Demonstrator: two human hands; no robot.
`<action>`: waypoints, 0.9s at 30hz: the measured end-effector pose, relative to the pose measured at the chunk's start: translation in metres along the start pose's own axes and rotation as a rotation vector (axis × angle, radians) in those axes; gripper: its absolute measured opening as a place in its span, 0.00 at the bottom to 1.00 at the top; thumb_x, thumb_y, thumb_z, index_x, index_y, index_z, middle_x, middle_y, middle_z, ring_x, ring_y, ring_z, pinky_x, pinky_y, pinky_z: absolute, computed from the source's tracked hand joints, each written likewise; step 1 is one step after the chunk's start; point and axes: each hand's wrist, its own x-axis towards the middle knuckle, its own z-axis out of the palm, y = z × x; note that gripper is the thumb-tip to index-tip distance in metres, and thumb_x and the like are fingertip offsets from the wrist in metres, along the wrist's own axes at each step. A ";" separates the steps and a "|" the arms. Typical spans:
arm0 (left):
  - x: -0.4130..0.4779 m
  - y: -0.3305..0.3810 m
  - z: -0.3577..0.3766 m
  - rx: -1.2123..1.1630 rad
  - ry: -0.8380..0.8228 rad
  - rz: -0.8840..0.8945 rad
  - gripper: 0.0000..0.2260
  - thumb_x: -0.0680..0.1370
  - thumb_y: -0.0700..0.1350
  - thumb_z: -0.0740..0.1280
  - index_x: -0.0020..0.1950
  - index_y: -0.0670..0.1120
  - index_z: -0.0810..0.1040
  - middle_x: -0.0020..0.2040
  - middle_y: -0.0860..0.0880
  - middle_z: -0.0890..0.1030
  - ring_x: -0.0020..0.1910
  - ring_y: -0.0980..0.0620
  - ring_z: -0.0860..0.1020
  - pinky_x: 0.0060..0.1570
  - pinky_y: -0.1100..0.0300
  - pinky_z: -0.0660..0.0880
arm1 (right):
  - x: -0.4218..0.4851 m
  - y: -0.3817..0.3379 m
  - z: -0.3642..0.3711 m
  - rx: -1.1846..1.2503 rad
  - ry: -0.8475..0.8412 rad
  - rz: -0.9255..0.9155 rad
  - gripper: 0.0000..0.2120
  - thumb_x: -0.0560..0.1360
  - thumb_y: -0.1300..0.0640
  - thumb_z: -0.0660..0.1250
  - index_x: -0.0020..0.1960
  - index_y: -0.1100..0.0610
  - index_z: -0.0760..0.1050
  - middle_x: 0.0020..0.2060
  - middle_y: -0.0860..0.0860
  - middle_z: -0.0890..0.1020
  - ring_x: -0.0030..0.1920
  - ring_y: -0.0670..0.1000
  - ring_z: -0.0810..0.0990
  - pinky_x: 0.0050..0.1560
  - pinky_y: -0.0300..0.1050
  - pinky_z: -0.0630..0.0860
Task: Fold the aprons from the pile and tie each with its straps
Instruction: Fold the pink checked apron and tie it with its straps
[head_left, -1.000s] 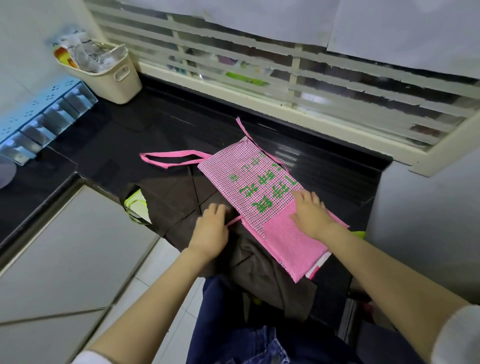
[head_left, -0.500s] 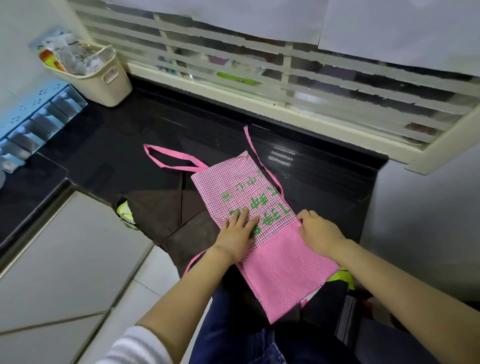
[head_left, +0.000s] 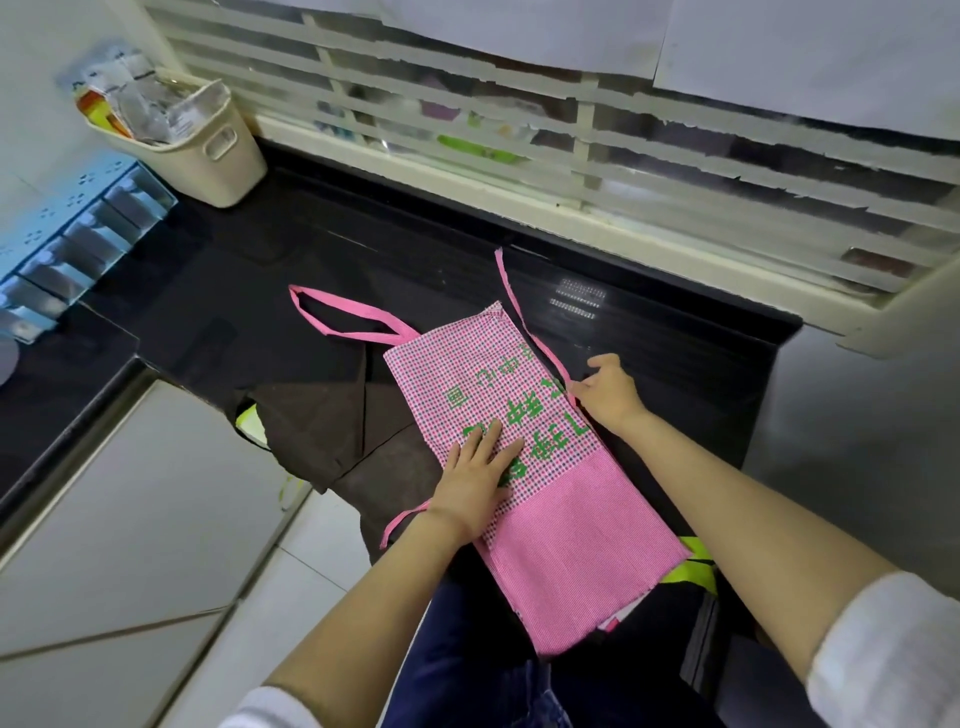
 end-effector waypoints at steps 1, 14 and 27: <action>0.002 0.000 0.000 -0.007 -0.004 0.005 0.28 0.82 0.45 0.58 0.77 0.55 0.47 0.78 0.50 0.40 0.76 0.47 0.40 0.73 0.51 0.37 | 0.003 0.002 -0.002 0.030 0.018 0.011 0.21 0.77 0.62 0.65 0.67 0.65 0.63 0.52 0.58 0.77 0.48 0.53 0.77 0.52 0.44 0.73; 0.060 0.007 -0.022 0.068 -0.082 0.149 0.30 0.81 0.44 0.60 0.77 0.55 0.47 0.78 0.49 0.40 0.76 0.46 0.39 0.73 0.49 0.39 | -0.008 0.058 -0.044 -0.126 0.226 0.085 0.14 0.76 0.68 0.58 0.48 0.59 0.81 0.51 0.60 0.82 0.51 0.61 0.80 0.58 0.56 0.76; 0.072 0.012 -0.030 0.102 -0.070 0.219 0.29 0.81 0.44 0.59 0.77 0.54 0.47 0.78 0.49 0.40 0.76 0.47 0.39 0.73 0.49 0.39 | -0.027 0.064 -0.095 -0.697 0.196 0.031 0.12 0.77 0.58 0.61 0.59 0.59 0.74 0.46 0.59 0.82 0.47 0.60 0.80 0.46 0.49 0.77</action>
